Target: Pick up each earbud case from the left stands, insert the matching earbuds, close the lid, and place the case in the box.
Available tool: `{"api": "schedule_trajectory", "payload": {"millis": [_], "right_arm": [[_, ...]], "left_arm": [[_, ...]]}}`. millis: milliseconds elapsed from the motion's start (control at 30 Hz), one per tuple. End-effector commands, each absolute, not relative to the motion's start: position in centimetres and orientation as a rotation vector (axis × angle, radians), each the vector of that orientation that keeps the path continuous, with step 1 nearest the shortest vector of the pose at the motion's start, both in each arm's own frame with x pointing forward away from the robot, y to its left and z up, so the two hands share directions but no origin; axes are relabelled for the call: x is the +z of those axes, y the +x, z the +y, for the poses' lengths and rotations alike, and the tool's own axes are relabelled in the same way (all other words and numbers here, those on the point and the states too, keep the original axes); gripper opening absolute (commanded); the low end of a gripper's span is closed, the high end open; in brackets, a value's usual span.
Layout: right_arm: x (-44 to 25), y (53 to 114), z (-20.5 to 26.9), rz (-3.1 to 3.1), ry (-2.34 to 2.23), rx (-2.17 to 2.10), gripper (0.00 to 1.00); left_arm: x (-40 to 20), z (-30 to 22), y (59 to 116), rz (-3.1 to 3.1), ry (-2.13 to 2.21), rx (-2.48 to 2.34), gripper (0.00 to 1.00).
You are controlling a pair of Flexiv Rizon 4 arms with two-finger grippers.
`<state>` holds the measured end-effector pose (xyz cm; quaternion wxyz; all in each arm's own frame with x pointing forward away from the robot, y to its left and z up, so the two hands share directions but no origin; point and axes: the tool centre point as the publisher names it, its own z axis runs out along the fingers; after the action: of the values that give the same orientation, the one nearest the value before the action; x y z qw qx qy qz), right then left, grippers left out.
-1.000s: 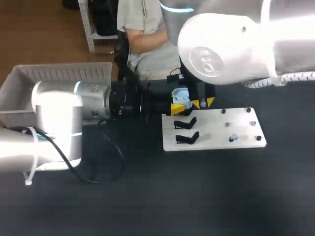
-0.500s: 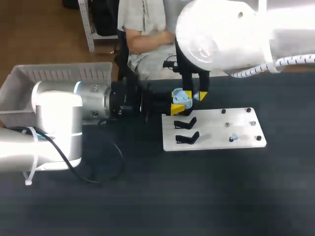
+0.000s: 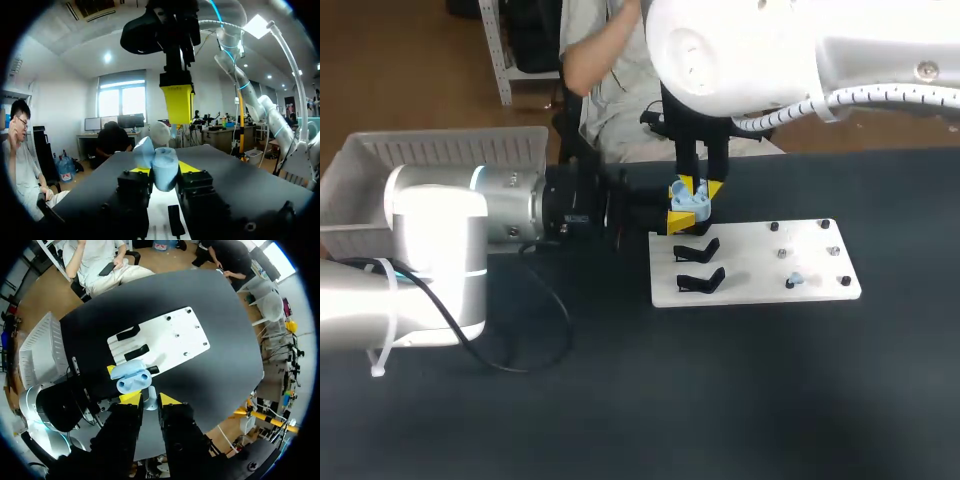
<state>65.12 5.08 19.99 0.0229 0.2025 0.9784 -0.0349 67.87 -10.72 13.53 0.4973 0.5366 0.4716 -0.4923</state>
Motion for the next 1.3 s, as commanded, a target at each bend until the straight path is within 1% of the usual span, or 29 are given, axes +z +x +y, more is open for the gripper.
{"api": "schedule_trajectory", "payload": {"millis": [33, 533, 933, 1300], "right_arm": [[20.0, 65.1, 5.0, 3.029, 0.629, -0.109, 0.0], [20.0, 65.1, 5.0, 3.029, 0.629, -0.109, 0.0], [19.6, 65.0, 5.0, 3.007, 0.91, -0.108, 0.0], [18.5, 64.9, 5.4, 2.952, 1.042, -0.105, 0.0]], "left_arm": [[13.5, -10.8, 67.7, 1.14, 1.294, -1.186, 0.0], [13.2, -10.8, 67.3, 1.153, 1.291, -1.177, 0.0], [13.1, -10.8, 66.7, 1.166, 1.285, -1.169, 0.0], [12.7, -10.6, 66.3, 1.176, 1.299, -1.169, 0.0]]}}
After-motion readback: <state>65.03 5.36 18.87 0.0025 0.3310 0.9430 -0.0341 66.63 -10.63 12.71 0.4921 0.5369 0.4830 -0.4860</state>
